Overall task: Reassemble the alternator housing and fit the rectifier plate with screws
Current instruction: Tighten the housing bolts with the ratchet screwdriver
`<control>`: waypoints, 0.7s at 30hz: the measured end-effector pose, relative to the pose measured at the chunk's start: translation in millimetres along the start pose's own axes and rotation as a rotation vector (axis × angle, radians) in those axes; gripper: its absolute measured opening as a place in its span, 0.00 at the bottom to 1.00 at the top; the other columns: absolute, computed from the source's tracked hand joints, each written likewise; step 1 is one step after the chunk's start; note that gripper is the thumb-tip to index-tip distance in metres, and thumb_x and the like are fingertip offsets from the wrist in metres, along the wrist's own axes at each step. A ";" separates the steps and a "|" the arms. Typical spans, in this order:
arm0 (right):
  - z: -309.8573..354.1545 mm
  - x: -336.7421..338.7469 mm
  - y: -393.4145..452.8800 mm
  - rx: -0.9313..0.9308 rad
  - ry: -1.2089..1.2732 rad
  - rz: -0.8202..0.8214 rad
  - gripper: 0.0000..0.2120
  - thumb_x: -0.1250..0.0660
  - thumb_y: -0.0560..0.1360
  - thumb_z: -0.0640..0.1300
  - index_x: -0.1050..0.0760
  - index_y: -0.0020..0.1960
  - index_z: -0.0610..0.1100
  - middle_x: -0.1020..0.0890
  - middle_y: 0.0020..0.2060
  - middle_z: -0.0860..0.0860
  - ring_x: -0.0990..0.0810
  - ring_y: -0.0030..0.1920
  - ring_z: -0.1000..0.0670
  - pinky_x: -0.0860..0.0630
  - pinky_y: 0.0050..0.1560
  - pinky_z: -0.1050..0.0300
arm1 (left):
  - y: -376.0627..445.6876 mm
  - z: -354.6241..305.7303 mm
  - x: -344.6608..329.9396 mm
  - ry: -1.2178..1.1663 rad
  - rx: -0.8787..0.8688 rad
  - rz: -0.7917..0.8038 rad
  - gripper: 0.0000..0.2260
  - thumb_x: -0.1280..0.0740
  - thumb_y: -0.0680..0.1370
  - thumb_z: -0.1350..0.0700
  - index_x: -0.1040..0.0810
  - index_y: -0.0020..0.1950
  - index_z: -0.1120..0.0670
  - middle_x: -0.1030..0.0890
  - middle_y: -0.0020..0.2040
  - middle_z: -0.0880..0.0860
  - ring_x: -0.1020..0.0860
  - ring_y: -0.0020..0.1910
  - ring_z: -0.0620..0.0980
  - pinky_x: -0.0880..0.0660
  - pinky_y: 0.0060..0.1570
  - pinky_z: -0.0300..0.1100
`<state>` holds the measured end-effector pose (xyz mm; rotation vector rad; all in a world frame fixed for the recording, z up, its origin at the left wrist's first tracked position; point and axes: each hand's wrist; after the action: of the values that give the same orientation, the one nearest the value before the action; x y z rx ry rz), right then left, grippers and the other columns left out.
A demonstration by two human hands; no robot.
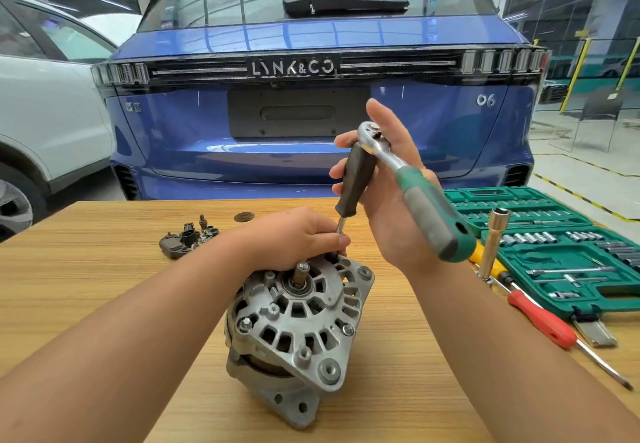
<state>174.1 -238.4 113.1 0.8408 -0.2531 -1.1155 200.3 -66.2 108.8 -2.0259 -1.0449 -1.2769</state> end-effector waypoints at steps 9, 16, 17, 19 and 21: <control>15.7 -9.8 0.6 -0.045 -0.111 -0.202 0.19 0.35 0.78 0.48 0.32 0.68 0.50 0.19 0.38 0.53 0.21 0.40 0.51 0.22 0.47 0.53 | 1.1 -0.4 -1.1 -0.011 -0.027 -0.016 0.12 0.37 0.82 0.40 0.20 0.45 0.43 0.17 0.43 0.50 0.19 0.46 0.53 0.22 0.54 0.54; 29.6 -6.0 7.6 -0.266 0.262 -0.367 0.04 0.31 0.78 0.39 0.27 0.49 0.41 0.25 0.36 0.49 0.26 0.36 0.51 0.25 0.46 0.56 | 2.7 2.6 -0.7 0.091 -0.015 -0.008 0.14 0.40 0.82 0.37 0.19 0.49 0.43 0.19 0.41 0.46 0.21 0.42 0.46 0.26 0.42 0.45; 29.4 -8.7 6.6 -0.269 0.317 -0.325 0.08 0.32 0.76 0.38 0.27 0.54 0.42 0.24 0.39 0.49 0.24 0.38 0.50 0.26 0.48 0.57 | 3.5 3.6 -1.1 0.081 -0.011 -0.012 0.14 0.39 0.82 0.37 0.19 0.48 0.43 0.18 0.41 0.47 0.21 0.42 0.47 0.26 0.43 0.46; 19.4 -18.5 2.6 -0.216 0.277 -0.291 0.17 0.31 0.71 0.38 0.26 0.59 0.45 0.22 0.41 0.50 0.22 0.40 0.51 0.25 0.49 0.58 | 3.9 4.5 -1.3 0.050 -0.016 -0.013 0.15 0.38 0.82 0.38 0.19 0.47 0.45 0.18 0.41 0.50 0.20 0.41 0.50 0.24 0.45 0.48; 9.3 -27.1 -0.6 -0.108 0.206 -0.316 0.14 0.30 0.73 0.36 0.25 0.56 0.47 0.19 0.41 0.50 0.21 0.40 0.52 0.24 0.49 0.58 | 4.0 4.7 -1.2 0.050 -0.032 -0.012 0.14 0.39 0.82 0.38 0.20 0.47 0.45 0.19 0.39 0.48 0.21 0.40 0.49 0.24 0.46 0.49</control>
<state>156.3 -219.3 124.8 0.9114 0.1155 -1.3114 205.7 -65.3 105.7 -2.0037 -1.0213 -1.3512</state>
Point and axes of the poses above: each hand's wrist, its own y-axis towards the middle knuckle, its own x-axis out of the back of the hand, z = x × y
